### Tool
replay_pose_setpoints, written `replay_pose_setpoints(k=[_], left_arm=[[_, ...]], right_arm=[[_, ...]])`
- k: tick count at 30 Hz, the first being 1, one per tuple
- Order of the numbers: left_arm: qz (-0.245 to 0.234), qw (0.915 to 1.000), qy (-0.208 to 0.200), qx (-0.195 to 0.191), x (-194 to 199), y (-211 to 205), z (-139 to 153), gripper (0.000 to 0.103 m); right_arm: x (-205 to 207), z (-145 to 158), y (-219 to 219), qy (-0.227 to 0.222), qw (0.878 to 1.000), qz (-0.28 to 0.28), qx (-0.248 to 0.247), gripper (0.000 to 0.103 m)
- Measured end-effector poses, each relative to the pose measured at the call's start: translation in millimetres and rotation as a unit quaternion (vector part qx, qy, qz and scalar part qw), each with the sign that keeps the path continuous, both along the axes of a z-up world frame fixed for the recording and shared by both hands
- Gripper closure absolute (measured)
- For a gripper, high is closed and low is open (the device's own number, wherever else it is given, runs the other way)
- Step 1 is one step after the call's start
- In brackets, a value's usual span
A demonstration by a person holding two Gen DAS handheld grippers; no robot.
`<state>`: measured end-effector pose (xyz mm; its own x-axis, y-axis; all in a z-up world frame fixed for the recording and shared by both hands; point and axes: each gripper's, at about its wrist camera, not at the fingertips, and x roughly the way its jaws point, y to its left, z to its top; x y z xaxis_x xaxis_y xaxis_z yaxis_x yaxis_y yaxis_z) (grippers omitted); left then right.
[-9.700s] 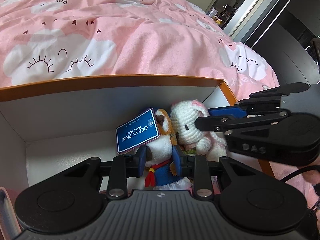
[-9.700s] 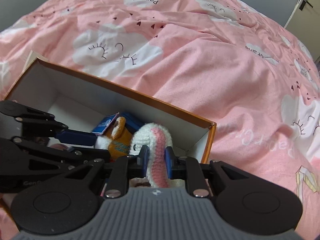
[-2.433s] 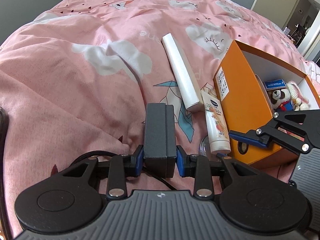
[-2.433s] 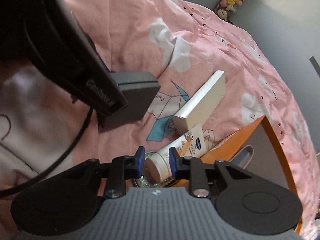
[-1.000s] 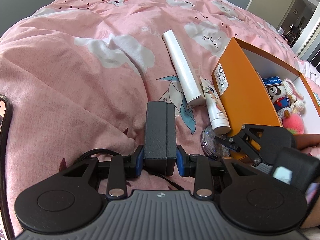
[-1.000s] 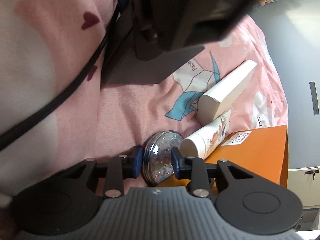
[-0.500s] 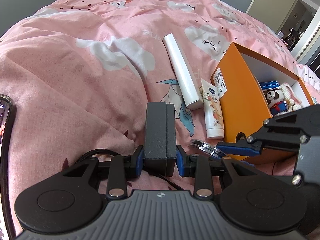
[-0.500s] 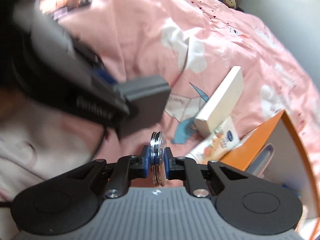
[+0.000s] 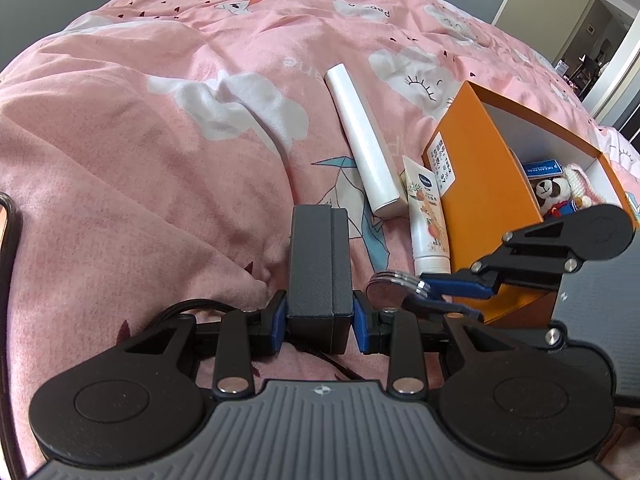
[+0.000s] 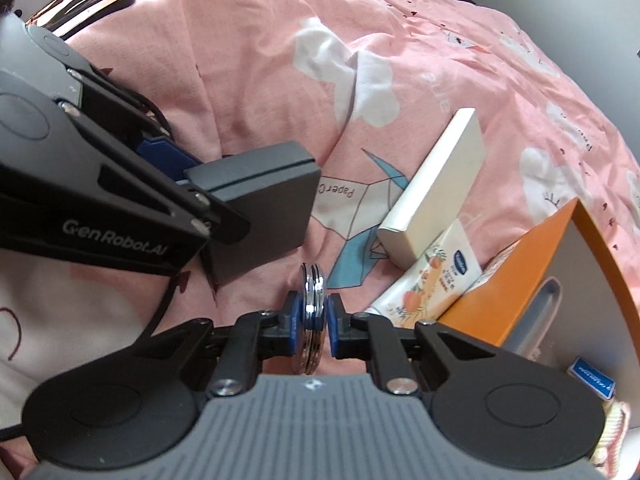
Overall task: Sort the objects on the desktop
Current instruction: 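Carry the black case with left tool while right tool carries the tins to the box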
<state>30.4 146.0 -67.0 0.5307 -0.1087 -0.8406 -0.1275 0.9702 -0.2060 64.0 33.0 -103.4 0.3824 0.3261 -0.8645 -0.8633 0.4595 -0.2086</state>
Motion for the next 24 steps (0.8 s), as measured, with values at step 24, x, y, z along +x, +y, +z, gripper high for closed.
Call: replay_pose_setpoints(k=[24], left_arm=[[-0.025,0.9903,-0.134,-0.027,-3,-26,93,0.066]], right_arm=[[16,94,-93,0.063,0.965,-0.080,0.240,0.089]])
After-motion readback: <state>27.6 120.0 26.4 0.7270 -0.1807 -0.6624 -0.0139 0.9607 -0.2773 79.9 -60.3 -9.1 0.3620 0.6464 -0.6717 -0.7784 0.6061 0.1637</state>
